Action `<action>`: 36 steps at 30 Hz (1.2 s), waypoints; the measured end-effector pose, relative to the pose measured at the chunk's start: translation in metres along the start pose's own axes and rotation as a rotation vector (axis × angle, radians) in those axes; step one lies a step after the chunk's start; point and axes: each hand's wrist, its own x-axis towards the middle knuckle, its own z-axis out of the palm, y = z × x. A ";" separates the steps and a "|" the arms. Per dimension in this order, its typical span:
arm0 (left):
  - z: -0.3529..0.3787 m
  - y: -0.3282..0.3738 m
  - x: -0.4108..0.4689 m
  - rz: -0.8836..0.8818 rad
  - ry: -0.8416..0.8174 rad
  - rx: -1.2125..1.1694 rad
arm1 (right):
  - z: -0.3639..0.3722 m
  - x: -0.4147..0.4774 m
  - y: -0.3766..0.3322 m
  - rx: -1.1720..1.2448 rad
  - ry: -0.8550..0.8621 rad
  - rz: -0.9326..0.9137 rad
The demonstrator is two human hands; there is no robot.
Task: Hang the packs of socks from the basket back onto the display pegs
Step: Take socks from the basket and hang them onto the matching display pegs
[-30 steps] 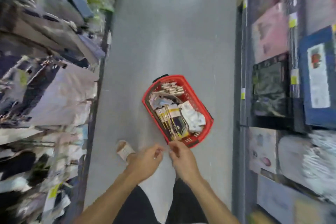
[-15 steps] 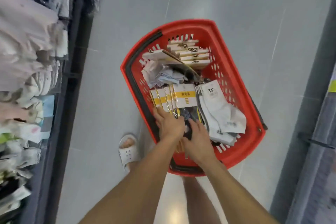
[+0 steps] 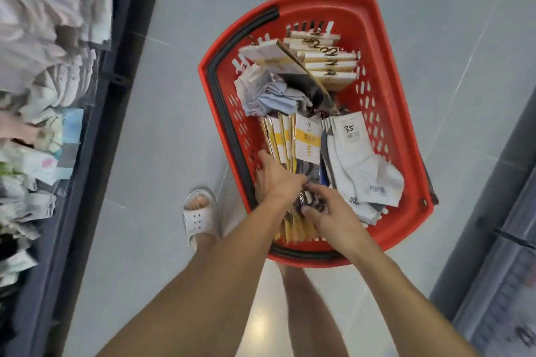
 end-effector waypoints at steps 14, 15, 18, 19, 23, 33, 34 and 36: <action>-0.330 -0.007 -0.261 0.315 -0.156 -1.005 | -0.011 -0.217 -0.323 0.245 -0.072 -0.500; -0.366 -0.006 -0.280 0.370 -0.151 -1.051 | -0.006 -0.241 -0.360 0.242 -0.087 -0.555; -0.474 -0.012 -0.343 0.531 -0.125 -1.146 | 0.017 -0.320 -0.456 0.248 -0.125 -0.731; -0.507 -0.019 -0.365 0.585 -0.105 -1.164 | 0.027 -0.348 -0.484 0.251 -0.135 -0.789; -0.617 -0.070 -0.455 0.787 -0.018 -1.178 | 0.079 -0.458 -0.569 0.262 -0.233 -0.983; -0.762 -0.191 -0.584 0.946 0.412 -1.527 | 0.203 -0.644 -0.685 0.027 -0.362 -1.402; -0.768 -0.196 -0.589 0.970 0.456 -1.543 | 0.210 -0.651 -0.692 0.018 -0.326 -1.438; -0.777 -0.204 -0.592 1.005 0.525 -1.579 | 0.220 -0.661 -0.702 0.067 -0.278 -1.481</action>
